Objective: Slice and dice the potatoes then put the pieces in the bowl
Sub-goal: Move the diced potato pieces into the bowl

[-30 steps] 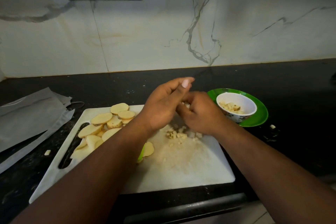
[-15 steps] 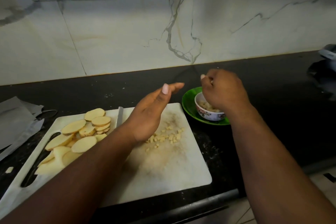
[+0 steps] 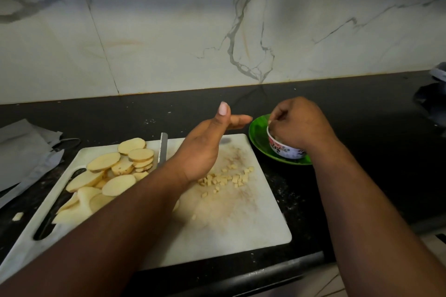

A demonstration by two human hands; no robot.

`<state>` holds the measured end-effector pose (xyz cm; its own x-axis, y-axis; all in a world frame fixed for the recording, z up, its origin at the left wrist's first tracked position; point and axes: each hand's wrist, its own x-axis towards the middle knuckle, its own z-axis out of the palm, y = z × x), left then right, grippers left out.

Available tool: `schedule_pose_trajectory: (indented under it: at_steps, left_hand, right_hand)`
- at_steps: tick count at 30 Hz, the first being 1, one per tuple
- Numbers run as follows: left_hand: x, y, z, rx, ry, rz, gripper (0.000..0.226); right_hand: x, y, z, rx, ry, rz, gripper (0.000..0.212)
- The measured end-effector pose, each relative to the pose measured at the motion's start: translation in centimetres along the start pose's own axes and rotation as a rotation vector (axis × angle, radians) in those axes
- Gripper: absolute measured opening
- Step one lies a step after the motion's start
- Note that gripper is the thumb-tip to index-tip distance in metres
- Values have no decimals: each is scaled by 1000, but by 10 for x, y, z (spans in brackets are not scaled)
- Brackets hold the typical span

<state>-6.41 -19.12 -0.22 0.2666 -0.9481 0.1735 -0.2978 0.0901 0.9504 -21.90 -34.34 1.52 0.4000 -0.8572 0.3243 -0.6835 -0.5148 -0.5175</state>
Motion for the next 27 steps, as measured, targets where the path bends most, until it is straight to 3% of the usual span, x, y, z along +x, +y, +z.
schedule_pose_trajectory:
  at_steps: [7, 12, 16, 21, 24, 27]
  left_hand:
    - [2, 1, -4, -9, 24, -16, 77]
    - [1, 3, -9, -14, 44, -7, 77]
    - [-1, 4, -14, -64, 65, 7, 83]
    - [-1, 5, -20, -149, 99, -4, 86]
    - [-2, 7, -24, -178, 102, -21, 88]
    - [-1, 7, -27, -159, 97, -36, 91]
  right_hand:
    - [0, -2, -2, 84, 54, 65, 3]
    - [4, 2, 1, -82, 64, -37, 15]
    - [3, 2, 1, -40, 245, -97, 18]
    - [2, 0, 2, 101, 262, -96, 47]
    - [-2, -4, -1, 154, 210, -102, 28]
    - [-10, -15, -6, 222, 294, -154, 15]
